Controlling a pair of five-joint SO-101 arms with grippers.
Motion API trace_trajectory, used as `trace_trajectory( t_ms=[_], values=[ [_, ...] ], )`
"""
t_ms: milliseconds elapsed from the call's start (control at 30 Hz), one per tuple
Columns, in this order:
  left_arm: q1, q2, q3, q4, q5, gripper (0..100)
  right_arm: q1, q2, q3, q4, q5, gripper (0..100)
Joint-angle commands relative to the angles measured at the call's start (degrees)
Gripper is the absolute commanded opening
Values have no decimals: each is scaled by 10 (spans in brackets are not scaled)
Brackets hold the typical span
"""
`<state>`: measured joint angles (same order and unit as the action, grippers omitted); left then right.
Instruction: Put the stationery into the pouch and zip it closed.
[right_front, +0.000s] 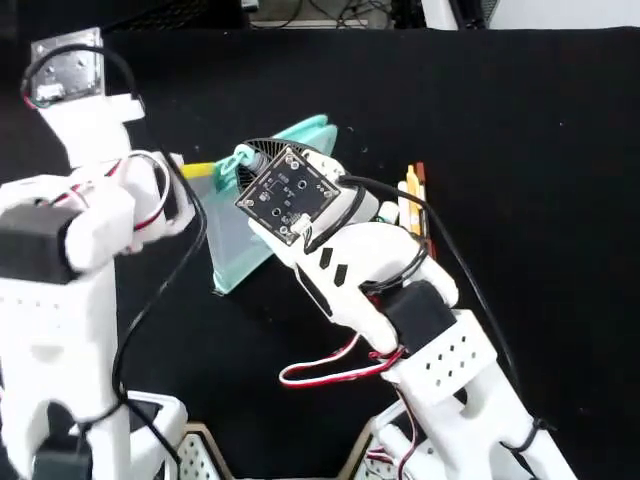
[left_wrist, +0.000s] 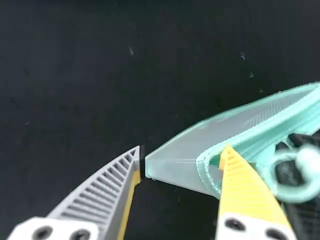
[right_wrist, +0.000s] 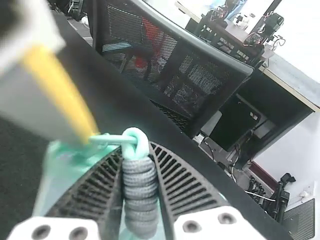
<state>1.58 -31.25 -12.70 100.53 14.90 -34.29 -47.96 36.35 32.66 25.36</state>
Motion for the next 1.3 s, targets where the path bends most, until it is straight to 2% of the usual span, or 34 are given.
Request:
trace_trajectory(
  t_ms=[0, 333, 400, 500, 533, 767, 967, 1067, 1267],
  values=[
    [-3, 3, 7, 4, -15, 256, 11, -15, -5, -16, 3, 12],
    [-2, -1, 22, 4, -15, 255, 11, -15, -5, -17, 3, 12],
    [-2, -1, 20, 4, -15, 205, 11, -15, -6, -17, 3, 12],
    [-2, -1, 14, 4, -29, 33, 11, -15, -6, -18, 4, 12],
    [-2, -1, 15, 4, -44, 27, 11, -15, -6, -18, 4, 12],
    [-2, -1, 7, -4, -51, 30, 10, -15, -6, -18, 4, 12],
    [-1, -1, -55, -38, -51, 30, 14, -19, -2, -38, 0, 12],
    [25, -2, -72, -36, -49, 30, 25, -19, -4, -38, -1, 12],
    [56, -23, -7, -40, -65, 38, 26, -15, -2, -36, -1, 12]
  ],
)
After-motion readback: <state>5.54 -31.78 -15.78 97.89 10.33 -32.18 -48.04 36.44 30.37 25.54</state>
